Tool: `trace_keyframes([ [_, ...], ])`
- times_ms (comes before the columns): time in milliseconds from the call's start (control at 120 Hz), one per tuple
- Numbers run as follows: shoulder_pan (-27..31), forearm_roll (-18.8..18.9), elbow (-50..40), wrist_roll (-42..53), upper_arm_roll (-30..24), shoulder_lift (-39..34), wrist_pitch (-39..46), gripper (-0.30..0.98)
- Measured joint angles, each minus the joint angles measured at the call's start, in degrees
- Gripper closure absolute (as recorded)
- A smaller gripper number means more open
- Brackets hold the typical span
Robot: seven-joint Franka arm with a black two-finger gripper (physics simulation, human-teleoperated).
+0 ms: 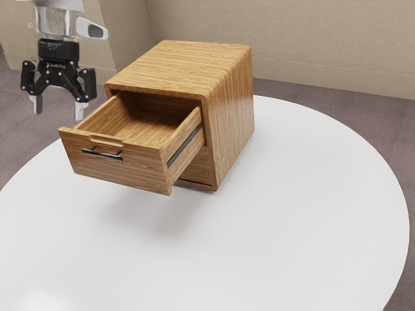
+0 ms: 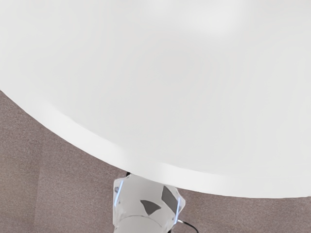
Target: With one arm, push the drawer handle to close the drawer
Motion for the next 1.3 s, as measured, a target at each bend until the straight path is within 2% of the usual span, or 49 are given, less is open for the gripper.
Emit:
trace_keyframes([
  [158,0.8,0.6,-0.3,-5.0,-1.3,-1.1,10.2,0.00],
  [342,0.6,0.6,-0.9,-6.7,-1.9,-2.7,12.6,0.00],
  [392,1.0,0.7,-8.6,-5.5,-1.9,-6.5,15.1,0.06],
  [533,1.3,2.4,-38.3,-0.2,-2.3,-23.2,28.0,0.44],
  [658,1.4,4.0,-49.2,4.2,-2.6,-26.9,40.1,0.62],
  [800,1.4,4.7,-51.1,8.5,-2.6,-25.3,51.5,0.71],
  [950,2.9,4.4,-52.6,12.3,-2.7,-24.8,59.5,0.76],
  [1108,3.2,4.0,-52.1,15.2,-2.7,-21.9,64.2,0.77],
  [1300,3.3,3.7,-47.0,17.7,-2.6,-15.7,67.1,0.79],
])
